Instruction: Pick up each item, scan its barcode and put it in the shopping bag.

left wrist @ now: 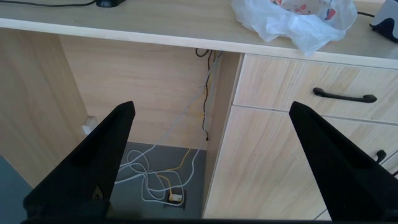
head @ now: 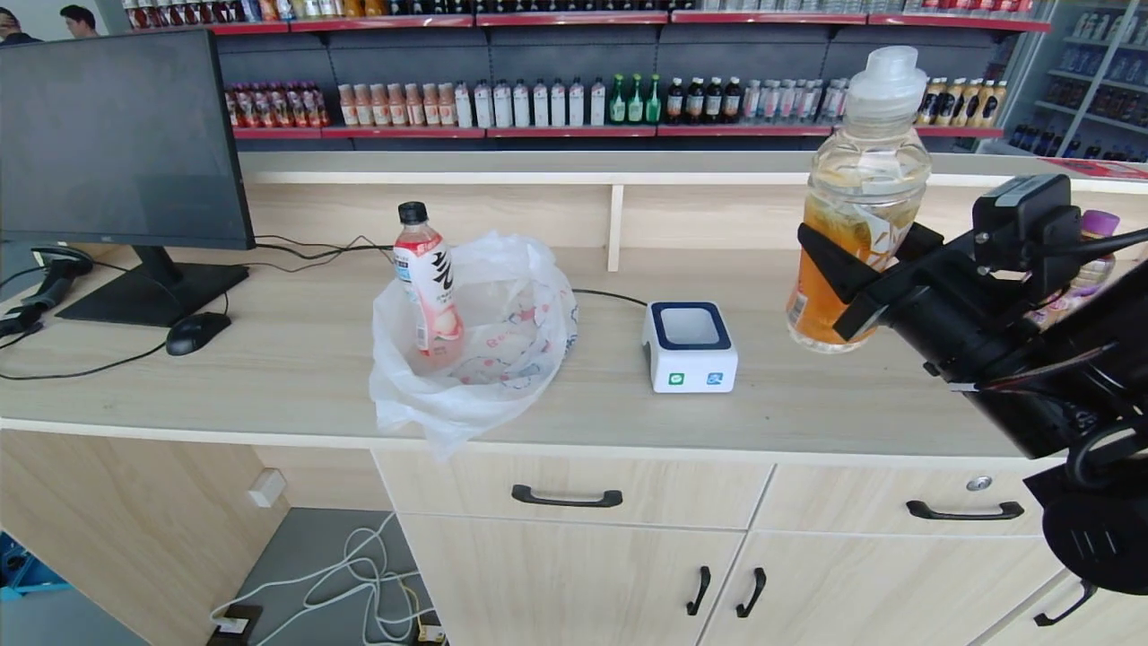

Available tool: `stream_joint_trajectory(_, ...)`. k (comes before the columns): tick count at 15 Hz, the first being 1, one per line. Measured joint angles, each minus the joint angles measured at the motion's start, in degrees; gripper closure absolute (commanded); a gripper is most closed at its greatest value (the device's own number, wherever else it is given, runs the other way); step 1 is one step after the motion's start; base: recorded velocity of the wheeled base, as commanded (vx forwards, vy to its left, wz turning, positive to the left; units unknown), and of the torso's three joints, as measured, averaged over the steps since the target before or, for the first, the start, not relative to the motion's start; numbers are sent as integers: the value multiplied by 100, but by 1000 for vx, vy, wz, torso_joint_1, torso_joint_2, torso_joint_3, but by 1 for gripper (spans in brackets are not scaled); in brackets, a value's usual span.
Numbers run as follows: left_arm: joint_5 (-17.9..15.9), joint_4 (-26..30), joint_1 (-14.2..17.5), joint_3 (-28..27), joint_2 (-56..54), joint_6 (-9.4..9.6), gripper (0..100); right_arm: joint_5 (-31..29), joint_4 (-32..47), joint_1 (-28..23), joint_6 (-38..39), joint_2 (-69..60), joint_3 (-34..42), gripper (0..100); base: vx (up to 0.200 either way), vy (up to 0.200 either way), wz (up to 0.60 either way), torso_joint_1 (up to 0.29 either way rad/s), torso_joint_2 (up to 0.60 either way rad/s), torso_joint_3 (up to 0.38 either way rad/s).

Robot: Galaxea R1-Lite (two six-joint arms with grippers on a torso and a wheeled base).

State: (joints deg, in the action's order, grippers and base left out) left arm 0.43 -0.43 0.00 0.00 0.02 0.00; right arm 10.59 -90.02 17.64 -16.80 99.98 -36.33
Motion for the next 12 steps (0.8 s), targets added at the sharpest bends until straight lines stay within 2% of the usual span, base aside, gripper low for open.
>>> stream_joint_trajectory(12,0,2,0,0,0,-16,0,5,7,-39,161,83,-262,100,0,200,0,2,4,4)
